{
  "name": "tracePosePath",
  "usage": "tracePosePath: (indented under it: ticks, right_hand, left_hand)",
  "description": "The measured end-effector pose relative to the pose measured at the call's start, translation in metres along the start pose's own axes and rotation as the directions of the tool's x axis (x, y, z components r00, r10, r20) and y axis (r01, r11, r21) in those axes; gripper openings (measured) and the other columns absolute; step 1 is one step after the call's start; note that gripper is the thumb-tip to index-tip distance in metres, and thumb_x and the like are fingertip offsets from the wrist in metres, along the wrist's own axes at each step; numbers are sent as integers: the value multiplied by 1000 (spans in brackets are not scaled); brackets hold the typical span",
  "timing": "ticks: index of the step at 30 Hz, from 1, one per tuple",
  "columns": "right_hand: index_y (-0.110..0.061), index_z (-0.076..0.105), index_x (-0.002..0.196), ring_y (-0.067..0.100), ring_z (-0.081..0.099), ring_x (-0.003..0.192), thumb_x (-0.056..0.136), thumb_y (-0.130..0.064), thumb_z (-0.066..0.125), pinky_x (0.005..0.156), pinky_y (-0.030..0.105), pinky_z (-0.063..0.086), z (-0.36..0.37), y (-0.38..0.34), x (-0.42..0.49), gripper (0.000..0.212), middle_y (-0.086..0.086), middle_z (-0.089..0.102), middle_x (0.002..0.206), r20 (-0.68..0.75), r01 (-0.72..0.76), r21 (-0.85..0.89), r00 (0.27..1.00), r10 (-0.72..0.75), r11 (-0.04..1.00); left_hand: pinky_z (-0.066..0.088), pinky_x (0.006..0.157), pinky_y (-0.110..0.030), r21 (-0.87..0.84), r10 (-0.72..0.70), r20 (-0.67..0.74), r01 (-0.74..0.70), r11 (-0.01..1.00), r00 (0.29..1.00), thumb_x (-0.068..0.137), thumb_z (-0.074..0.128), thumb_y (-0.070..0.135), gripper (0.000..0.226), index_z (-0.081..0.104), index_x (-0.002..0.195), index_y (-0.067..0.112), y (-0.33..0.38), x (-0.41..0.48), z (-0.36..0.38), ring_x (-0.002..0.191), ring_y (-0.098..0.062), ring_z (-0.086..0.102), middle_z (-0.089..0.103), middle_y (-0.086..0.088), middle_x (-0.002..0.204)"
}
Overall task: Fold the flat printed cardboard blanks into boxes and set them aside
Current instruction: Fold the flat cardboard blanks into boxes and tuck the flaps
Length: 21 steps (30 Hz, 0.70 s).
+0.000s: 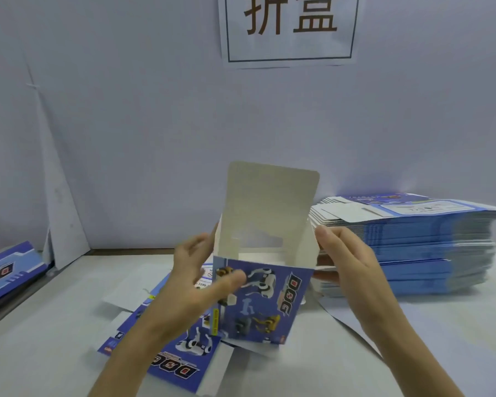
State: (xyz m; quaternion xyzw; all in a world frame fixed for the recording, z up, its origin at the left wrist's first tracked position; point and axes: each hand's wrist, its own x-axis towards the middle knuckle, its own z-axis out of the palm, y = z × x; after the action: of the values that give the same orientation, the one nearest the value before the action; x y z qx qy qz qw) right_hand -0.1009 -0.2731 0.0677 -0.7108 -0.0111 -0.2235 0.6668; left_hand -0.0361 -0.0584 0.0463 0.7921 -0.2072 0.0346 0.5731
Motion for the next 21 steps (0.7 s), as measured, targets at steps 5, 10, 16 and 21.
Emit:
tracePosePath:
  ticks: [5,10,16,21]
  right_hand:
    - [-3,64,90,10,69,66,91,-36,56,54,18,53,-2,1,2,33,0,73,73,53,-98,35,994,96,995]
    - [-2,63,88,8,67,61,82,-43,62,52,18,52,-2,9,6,41,-4,71,66,70,-152,98,987,146,983]
    - [-12,70,93,16,71,68,72,-40,67,64,30,52,-8,24,15,35,6,74,82,22,-285,374,954,299,882]
    - [-15,67,108,13,68,64,89,-23,62,60,27,52,-9,39,16,21,2,73,79,78,-343,402,937,342,849]
  left_hand:
    - [53,79,-34,-208,-43,-103,21,978,994,76,56,61,48,61,103,22,10,-2,-2,88,-18,66,69,2,96]
    - [41,63,-35,-323,-89,-147,38,946,985,59,51,64,60,45,78,6,19,-9,11,62,-21,42,43,-5,62]
    - [36,48,-23,-343,-53,-127,6,939,990,66,49,57,48,32,64,11,23,-12,20,49,-12,34,34,5,52]
    - [30,46,-21,-380,-57,-172,-13,925,984,85,48,43,41,29,64,13,23,-13,23,48,-10,27,30,5,52]
